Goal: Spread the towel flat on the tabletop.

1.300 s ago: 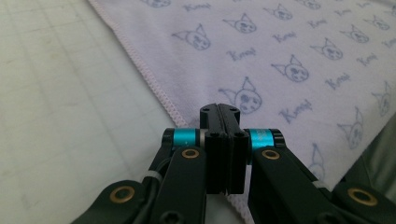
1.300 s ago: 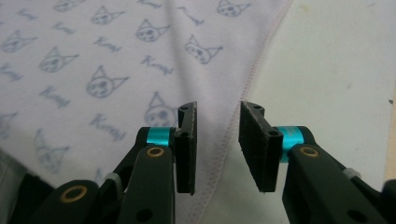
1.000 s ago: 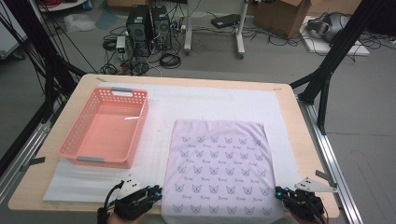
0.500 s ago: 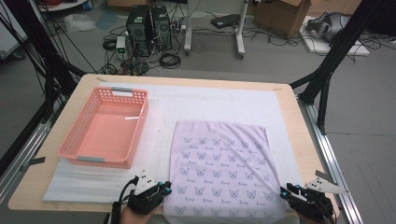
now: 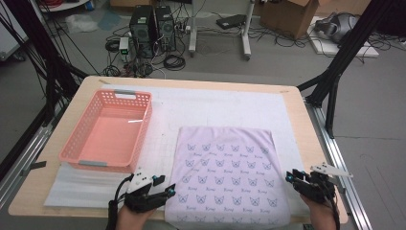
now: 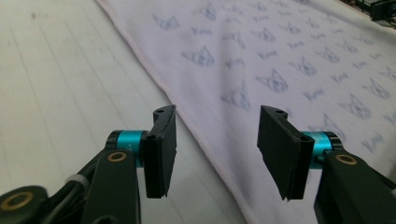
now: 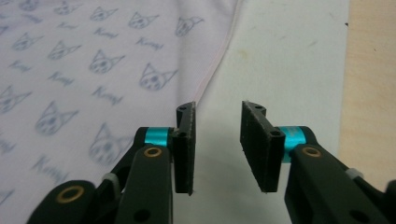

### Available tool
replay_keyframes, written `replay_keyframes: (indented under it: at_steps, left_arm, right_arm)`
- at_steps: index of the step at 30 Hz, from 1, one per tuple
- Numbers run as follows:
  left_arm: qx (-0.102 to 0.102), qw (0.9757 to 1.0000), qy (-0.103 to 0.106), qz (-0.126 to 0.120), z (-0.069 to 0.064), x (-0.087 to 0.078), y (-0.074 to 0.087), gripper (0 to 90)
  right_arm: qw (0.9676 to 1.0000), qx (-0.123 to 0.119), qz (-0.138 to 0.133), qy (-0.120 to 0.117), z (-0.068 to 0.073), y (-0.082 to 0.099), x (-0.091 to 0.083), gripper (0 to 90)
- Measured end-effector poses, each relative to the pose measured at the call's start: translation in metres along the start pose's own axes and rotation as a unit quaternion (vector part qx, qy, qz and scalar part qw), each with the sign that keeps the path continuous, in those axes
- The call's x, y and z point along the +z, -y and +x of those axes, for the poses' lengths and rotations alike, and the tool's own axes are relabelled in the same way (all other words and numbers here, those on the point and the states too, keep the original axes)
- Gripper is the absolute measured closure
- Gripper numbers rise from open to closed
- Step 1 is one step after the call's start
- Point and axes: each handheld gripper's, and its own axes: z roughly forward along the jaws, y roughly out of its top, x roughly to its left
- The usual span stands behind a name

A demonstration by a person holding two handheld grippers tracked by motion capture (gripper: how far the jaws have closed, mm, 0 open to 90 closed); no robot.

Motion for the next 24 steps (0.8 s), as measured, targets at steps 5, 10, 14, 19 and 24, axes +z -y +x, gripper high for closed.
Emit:
replay_keyframes:
  at_steps: [5,10,14,19,24]
  left_arm:
    - [-0.001,0.9995,0.015,-0.027,0.02,0.017,-0.02,42.0]
    - [-0.015,0.9984,0.036,-0.041,0.039,0.036,-0.036,39.4]
    - [-0.026,0.9981,0.03,-0.048,0.048,0.048,-0.042,39.3]
    - [-0.03,0.9979,0.03,-0.049,0.051,0.053,-0.042,38.7]
    - [-0.028,0.9978,0.038,-0.046,0.049,0.053,-0.042,37.1]
  right_arm:
    - [0.9993,-0.026,0.015,0.02,-0.002,-0.026,0.035,70.7]
    - [0.9991,-0.033,0.018,0.02,-0.004,-0.056,0.071,70.4]
    - [0.9985,-0.031,0.033,0.031,-0.01,-0.068,0.087,87.4]
    - [0.9965,-0.033,0.03,0.07,-0.011,-0.07,0.089,72.9]
    - [0.9992,-0.012,-0.001,0.038,-0.014,-0.061,0.062,59.0]
